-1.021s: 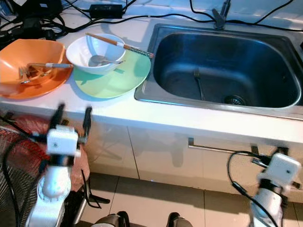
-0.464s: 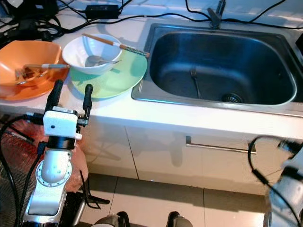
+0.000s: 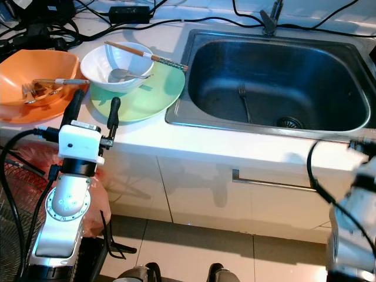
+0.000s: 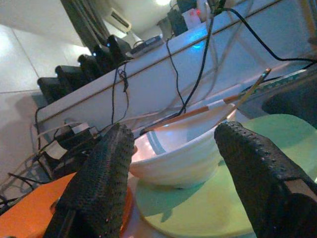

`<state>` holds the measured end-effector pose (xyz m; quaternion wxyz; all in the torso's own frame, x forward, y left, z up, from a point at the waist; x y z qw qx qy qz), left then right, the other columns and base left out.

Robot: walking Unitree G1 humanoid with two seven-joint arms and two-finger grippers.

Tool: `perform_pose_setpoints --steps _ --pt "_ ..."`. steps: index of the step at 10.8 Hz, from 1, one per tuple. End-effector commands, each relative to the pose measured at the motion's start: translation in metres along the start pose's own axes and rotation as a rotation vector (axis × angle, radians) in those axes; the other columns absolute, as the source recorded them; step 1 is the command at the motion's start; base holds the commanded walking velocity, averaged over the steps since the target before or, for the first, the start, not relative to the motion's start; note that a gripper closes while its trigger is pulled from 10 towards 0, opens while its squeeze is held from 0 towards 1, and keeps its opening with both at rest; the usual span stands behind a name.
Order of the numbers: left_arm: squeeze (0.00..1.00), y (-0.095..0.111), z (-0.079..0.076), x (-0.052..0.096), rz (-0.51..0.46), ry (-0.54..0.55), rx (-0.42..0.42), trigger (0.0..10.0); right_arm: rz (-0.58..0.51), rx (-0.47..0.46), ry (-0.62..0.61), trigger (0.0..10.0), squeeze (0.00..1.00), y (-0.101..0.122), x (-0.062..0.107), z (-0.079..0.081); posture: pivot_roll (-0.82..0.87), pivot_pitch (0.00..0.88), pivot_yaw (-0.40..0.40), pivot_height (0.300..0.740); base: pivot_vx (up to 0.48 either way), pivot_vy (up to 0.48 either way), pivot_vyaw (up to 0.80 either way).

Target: Kitchen organization

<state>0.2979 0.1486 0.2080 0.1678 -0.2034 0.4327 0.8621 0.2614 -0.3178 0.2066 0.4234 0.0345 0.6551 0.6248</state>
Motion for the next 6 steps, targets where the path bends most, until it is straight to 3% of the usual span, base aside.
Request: perform_pose_setpoints --steps 1,4,5,6 --pt "0.00 0.002 -0.005 -0.002 -0.012 -0.044 0.007 10.0 0.006 -0.009 0.015 10.0 0.00 0.004 -0.001 0.005 0.03 0.162 0.017 0.740 0.000 0.000 0.00" --pt "0.00 0.010 -0.021 -0.017 -0.055 -0.133 0.025 10.0 0.077 -0.080 0.119 10.0 0.00 -0.007 0.000 0.037 0.03 0.149 0.010 0.740 0.000 0.000 0.00" --pt "0.00 0.012 -0.028 -0.023 -0.067 -0.151 0.038 10.0 0.105 -0.122 0.194 10.0 0.00 -0.012 0.004 0.059 0.03 0.138 0.009 0.740 0.000 0.000 0.00" --pt "0.00 0.013 -0.029 -0.025 -0.070 -0.153 0.039 10.0 0.114 -0.136 0.200 10.0 0.00 -0.013 0.004 0.063 0.03 0.136 0.009 0.740 0.000 0.000 0.00"
Point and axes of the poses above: a point about 5 cm out from each wrist's last joint towards the gripper, its own x axis pointing back from the gripper into the wrist, its own y axis along the axis of the wrist's last joint, z = x × y, the point moved 3 cm from there along -x, pointing out of the wrist towards the gripper, and after that the axes turned 12 degrees about -x, right-handed, at the moved point
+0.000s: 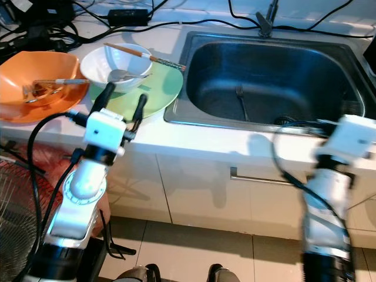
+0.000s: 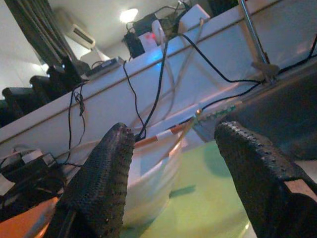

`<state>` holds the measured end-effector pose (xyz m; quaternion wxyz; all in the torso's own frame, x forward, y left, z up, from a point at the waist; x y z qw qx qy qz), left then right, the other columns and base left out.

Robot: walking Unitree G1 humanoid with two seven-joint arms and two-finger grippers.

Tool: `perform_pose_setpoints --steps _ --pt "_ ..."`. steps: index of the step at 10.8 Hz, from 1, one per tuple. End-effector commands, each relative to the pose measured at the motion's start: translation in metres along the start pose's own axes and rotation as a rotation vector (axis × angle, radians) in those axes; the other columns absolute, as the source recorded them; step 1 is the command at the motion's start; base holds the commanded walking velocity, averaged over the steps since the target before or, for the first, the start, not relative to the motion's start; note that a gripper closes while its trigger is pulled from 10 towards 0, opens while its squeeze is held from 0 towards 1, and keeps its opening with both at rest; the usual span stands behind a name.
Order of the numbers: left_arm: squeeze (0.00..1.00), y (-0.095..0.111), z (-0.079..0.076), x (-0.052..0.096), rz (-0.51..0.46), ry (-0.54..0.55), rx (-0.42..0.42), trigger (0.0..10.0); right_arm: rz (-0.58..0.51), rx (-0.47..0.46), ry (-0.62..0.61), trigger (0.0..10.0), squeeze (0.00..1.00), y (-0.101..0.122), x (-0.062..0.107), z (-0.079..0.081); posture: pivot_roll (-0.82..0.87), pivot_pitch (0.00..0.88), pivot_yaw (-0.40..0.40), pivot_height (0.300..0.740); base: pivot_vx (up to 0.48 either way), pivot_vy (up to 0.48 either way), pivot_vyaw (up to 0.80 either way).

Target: Kitchen organization

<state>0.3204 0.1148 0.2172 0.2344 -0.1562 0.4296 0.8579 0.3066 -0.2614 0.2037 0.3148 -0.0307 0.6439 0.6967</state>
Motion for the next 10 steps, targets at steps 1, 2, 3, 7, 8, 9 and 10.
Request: perform_pose_setpoints --steps 1,2,3,7,8,9,10 --pt "0.00 0.001 -0.002 -0.003 -0.005 -0.012 0.009 10.0 0.010 -0.015 -0.001 10.0 0.00 -0.001 -0.001 0.001 0.04 0.126 0.006 0.740 0.000 0.000 0.00" --pt "0.00 0.003 -0.005 -0.008 -0.019 -0.018 0.015 10.0 0.034 -0.056 0.035 10.0 0.00 -0.007 -0.001 0.013 0.04 0.123 0.007 0.740 0.000 0.000 0.00" --pt "0.00 0.004 -0.007 -0.011 -0.027 -0.024 0.019 10.0 0.047 -0.069 0.063 10.0 0.00 -0.010 0.000 0.021 0.04 0.118 0.004 0.740 0.000 0.000 0.00" --pt "0.00 -0.003 -0.019 -0.031 0.008 -0.090 -0.053 10.0 0.092 -0.148 0.151 10.0 0.00 -0.020 0.004 0.052 0.05 0.126 0.000 0.740 0.000 0.000 0.00" --pt "0.00 -0.006 -0.019 -0.035 0.024 -0.080 -0.060 10.0 0.094 -0.152 0.156 10.0 0.00 -0.021 0.005 0.054 0.05 0.127 0.000 0.740 0.000 0.000 0.00" --pt "0.00 -0.007 -0.019 -0.040 0.035 -0.080 -0.084 10.0 0.095 -0.158 0.161 10.0 0.00 -0.021 0.005 0.055 0.05 0.126 0.000 0.740 0.000 0.000 0.00" --pt "0.00 -0.007 -0.026 -0.048 0.030 -0.127 -0.163 10.0 0.100 -0.172 0.174 10.0 0.00 -0.022 0.006 0.059 0.05 0.126 0.000 0.740 0.000 0.000 0.00"
Point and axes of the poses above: a point about 5 cm out from each wrist's last joint towards the gripper, its own x axis pointing back from the gripper into the wrist, its own y axis along the axis of the wrist's last joint, z = x × y, the point moved 3 cm from there along -x, pointing out of the wrist towards the gripper, and after that the axes turned 12 degrees about -x, right-handed, at the moved point
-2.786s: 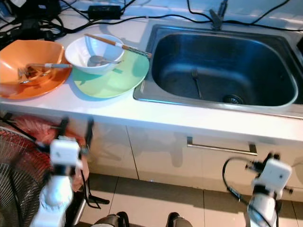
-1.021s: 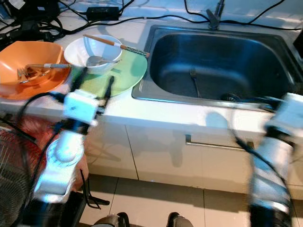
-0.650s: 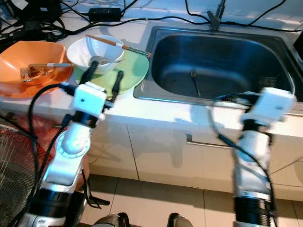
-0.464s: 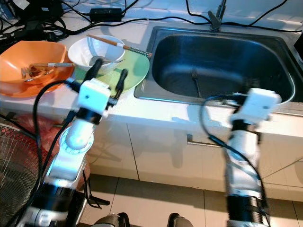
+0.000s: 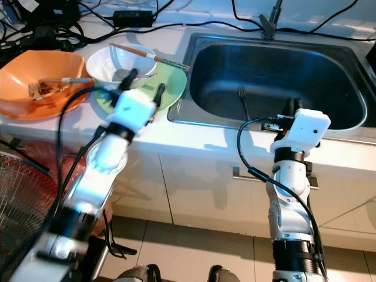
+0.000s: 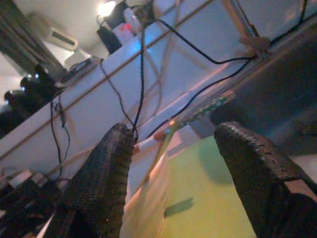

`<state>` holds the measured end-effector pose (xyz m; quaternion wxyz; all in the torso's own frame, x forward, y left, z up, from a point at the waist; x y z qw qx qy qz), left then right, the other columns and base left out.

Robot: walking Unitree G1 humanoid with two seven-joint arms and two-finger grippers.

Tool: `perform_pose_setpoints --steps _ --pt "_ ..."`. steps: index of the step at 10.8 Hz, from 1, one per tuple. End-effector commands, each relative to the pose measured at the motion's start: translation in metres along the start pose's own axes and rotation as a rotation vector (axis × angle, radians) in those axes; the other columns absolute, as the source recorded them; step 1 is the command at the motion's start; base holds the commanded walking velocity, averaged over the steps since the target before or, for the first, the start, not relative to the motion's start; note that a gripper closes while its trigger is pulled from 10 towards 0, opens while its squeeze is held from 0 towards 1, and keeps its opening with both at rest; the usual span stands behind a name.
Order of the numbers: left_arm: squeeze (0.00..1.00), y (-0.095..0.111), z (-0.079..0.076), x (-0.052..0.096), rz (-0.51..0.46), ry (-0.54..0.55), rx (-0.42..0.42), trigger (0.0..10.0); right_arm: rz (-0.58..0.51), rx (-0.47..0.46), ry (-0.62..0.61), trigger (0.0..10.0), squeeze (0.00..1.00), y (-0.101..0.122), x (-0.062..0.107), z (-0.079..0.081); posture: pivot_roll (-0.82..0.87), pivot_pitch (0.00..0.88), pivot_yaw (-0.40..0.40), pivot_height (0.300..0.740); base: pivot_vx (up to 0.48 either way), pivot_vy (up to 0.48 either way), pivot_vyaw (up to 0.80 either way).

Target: Kitchen organization

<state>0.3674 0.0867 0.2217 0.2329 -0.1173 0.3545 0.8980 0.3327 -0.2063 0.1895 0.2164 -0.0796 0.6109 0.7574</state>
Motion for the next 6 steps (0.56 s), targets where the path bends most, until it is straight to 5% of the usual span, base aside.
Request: perform_pose_setpoints --steps 1,6 --pt "0.00 0.004 -0.004 -0.007 -0.013 -0.018 -0.030 10.0 -0.007 -0.019 0.020 10.0 0.00 0.000 -0.001 0.005 0.05 0.127 0.000 0.740 0.000 0.000 0.00" --pt "0.00 -0.001 -0.004 -0.025 0.038 -0.017 -0.126 10.0 0.003 -0.047 0.053 10.0 0.00 -0.002 0.001 0.014 0.04 0.123 0.003 0.740 0.000 0.000 0.00"
Point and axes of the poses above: a point about 5 cm out from each wrist's last joint towards the gripper, its own x axis pointing back from the gripper into the wrist, its own y axis along the axis of the wrist's last joint, z = x × y, the point moved 3 cm from there along -x, pointing out of the wrist towards the gripper, and after that the axes turned 12 degrees about -x, right-handed, at the moved point
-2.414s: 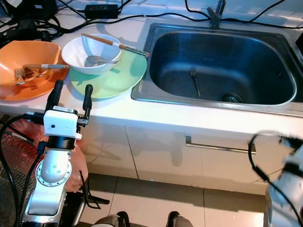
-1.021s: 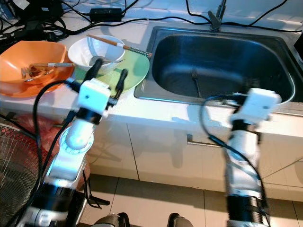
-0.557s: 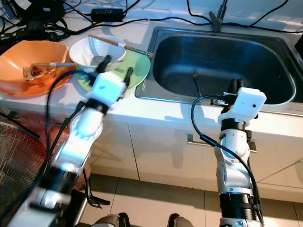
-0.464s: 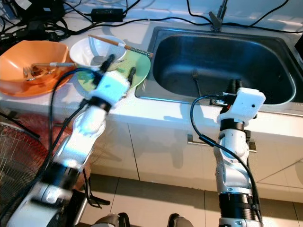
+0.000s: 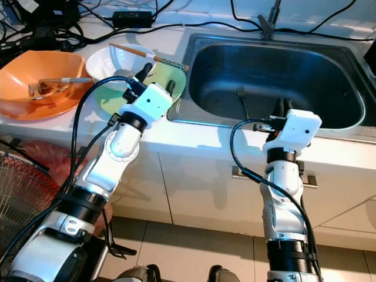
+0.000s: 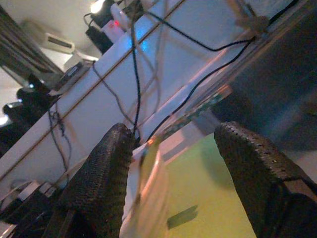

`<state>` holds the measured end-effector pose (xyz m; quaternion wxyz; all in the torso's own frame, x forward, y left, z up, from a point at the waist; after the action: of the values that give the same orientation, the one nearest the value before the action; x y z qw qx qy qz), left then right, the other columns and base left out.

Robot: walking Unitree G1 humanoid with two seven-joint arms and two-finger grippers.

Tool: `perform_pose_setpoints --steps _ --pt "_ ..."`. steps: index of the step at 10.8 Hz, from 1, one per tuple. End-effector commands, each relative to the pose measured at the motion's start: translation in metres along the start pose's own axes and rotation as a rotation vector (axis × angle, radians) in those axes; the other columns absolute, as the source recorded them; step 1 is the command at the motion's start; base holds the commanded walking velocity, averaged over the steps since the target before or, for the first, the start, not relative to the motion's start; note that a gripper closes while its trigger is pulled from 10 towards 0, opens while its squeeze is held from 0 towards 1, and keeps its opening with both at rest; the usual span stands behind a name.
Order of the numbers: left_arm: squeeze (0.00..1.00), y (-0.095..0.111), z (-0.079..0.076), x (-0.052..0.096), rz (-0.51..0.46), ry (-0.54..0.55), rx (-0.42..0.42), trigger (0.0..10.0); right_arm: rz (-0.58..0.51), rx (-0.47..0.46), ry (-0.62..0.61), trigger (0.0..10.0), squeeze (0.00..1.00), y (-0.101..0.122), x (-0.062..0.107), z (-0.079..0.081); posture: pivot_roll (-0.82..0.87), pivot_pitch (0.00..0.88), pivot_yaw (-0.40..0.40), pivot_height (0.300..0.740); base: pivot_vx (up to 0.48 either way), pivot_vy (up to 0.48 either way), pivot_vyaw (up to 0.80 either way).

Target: Kitchen organization

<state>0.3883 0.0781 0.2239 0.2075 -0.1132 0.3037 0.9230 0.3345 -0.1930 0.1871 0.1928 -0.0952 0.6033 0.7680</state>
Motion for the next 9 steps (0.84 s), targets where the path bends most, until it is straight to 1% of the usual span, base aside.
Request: perform_pose_setpoints --steps 1,4,5,6,7,9 --pt "0.00 -0.004 0.005 -0.002 0.021 0.020 -0.020 10.0 -0.016 -0.014 0.009 10.0 0.00 0.003 -0.001 0.002 0.05 0.125 0.002 0.740 0.000 0.000 0.00" --pt "0.00 -0.013 0.012 -0.005 0.071 0.055 -0.039 10.0 -0.013 -0.019 0.015 10.0 0.00 0.002 -0.001 0.004 0.05 0.123 0.002 0.740 0.000 0.000 0.00" --pt "0.00 -0.014 0.013 -0.007 0.080 0.065 -0.036 9.8 -0.011 -0.022 0.018 10.0 0.00 0.001 0.000 0.004 0.04 0.123 0.002 0.740 0.000 0.000 0.00" --pt "0.00 -0.013 0.013 -0.007 0.079 0.066 -0.035 5.5 -0.011 -0.022 0.019 10.0 0.00 0.001 0.000 0.004 0.04 0.124 0.002 0.740 0.000 0.000 0.00" --pt "0.00 -0.013 0.013 -0.007 0.078 0.069 -0.033 0.0 -0.010 -0.022 0.019 10.0 0.00 0.001 0.000 0.004 0.04 0.123 0.002 0.740 0.000 0.000 0.00" --pt "0.00 -0.013 0.013 -0.006 0.077 0.075 -0.034 0.0 -0.008 -0.024 0.020 10.0 0.00 0.000 0.000 0.004 0.05 0.121 0.003 0.740 0.000 0.000 0.00"
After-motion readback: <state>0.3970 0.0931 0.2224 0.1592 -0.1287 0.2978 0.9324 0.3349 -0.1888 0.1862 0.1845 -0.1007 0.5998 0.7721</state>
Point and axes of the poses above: a point about 5 cm out from each wrist's last joint towards the gripper, its own x axis pointing back from the gripper into the wrist, its own y axis along the axis of the wrist's last joint, z = x × y, the point moved 3 cm from there along -x, pointing out of the wrist towards the gripper, and after that the axes turned 12 degrees about -x, right-handed, at the moved point
